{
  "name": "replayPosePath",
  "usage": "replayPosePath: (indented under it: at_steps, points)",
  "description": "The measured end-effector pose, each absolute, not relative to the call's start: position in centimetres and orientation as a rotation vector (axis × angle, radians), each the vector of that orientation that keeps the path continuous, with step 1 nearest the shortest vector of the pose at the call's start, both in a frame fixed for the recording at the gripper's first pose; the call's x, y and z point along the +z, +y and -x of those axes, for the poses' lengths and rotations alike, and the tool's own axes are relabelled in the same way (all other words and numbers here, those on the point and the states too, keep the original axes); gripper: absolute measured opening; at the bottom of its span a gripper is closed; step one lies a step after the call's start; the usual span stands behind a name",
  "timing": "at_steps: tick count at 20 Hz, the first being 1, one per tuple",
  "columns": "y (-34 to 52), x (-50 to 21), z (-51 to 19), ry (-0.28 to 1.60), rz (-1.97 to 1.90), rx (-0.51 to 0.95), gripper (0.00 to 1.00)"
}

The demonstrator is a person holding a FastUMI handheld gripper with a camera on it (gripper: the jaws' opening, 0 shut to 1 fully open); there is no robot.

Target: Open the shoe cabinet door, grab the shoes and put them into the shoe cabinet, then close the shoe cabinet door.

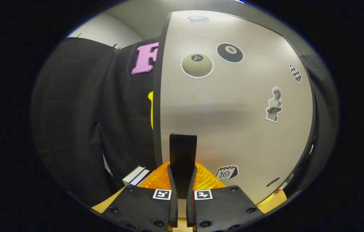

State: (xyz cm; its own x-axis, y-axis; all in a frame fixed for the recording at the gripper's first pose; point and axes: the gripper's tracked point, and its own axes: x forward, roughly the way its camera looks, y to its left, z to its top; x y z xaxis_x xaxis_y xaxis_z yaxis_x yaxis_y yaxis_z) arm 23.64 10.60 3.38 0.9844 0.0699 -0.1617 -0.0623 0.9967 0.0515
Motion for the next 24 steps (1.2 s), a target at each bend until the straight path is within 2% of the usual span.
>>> replayPosePath:
  at_steps: [8, 24]
  points:
    - [10.5, 4.3, -18.8, 0.166, -0.058, 0.155, 0.12]
    - [4.5, 4.4, -8.7, 0.117, -0.060, 0.227, 0.12]
